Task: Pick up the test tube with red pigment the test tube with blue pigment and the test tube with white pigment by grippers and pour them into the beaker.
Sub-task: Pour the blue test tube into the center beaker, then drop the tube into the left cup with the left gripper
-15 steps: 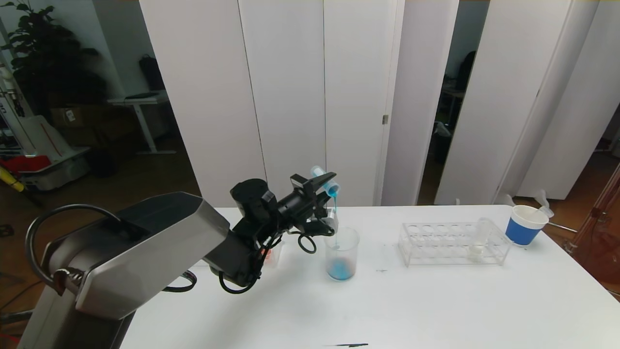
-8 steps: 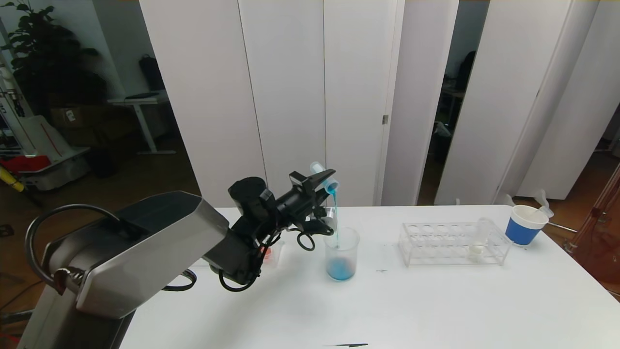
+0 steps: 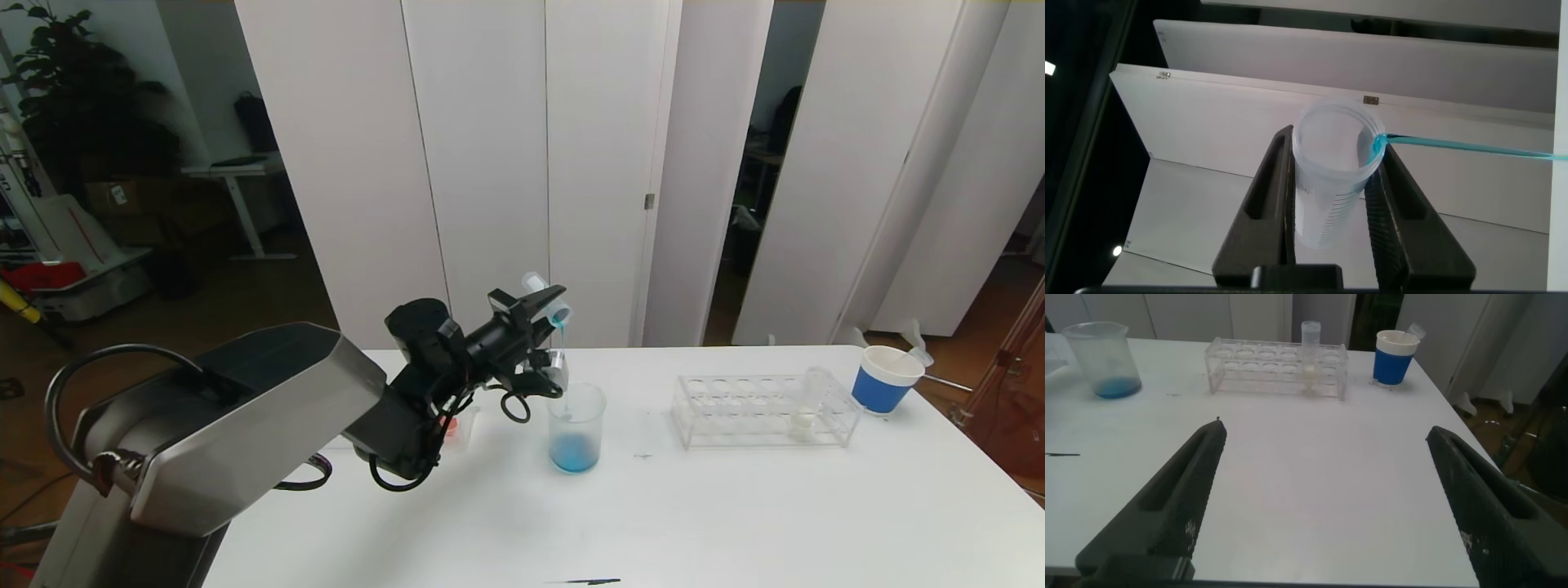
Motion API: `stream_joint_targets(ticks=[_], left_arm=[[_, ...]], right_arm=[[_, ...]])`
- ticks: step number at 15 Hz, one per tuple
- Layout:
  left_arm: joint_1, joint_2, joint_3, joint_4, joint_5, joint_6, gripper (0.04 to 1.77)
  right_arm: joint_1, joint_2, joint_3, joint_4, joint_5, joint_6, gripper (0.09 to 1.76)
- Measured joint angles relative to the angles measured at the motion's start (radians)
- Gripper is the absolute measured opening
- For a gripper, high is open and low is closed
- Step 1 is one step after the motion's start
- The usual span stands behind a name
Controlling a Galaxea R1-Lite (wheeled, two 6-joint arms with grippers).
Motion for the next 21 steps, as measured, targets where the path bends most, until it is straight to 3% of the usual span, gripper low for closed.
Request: stream_joint_targets(ticks=[7, 10, 13, 15, 18, 21], left_arm=[[-0.001, -0.006, 0.007, -0.001, 0.001, 0.000, 0.58], [-0.001, -0.034, 0.054, 0.011, 0.024, -0.011, 0.58], [-0.018, -0.099, 0.118, 0.073, 0.135, -0.151, 0.58], [-0.036, -0.164, 0.141, 0.164, 0.269, -0.283, 0.58], [-0.063, -0.270, 0.156, 0.357, 0.483, -0.586, 0.58], [-0.088, -0.373, 0.163, 0.515, 0.617, -0.840, 0.58]], right_arm=[[0.000, 0.000, 0.000, 0.000, 0.000, 0.000, 1.75], [0.000, 0.000, 0.000, 0.000, 0.000, 0.000, 1.75], [0.000, 0.000, 0.000, 0.000, 0.000, 0.000, 1.75], [0.000, 0.000, 0.000, 0.000, 0.000, 0.000, 1.75], [0.000, 0.000, 0.000, 0.000, 0.000, 0.000, 1.75], [0.000, 0.000, 0.000, 0.000, 0.000, 0.000, 1.75]])
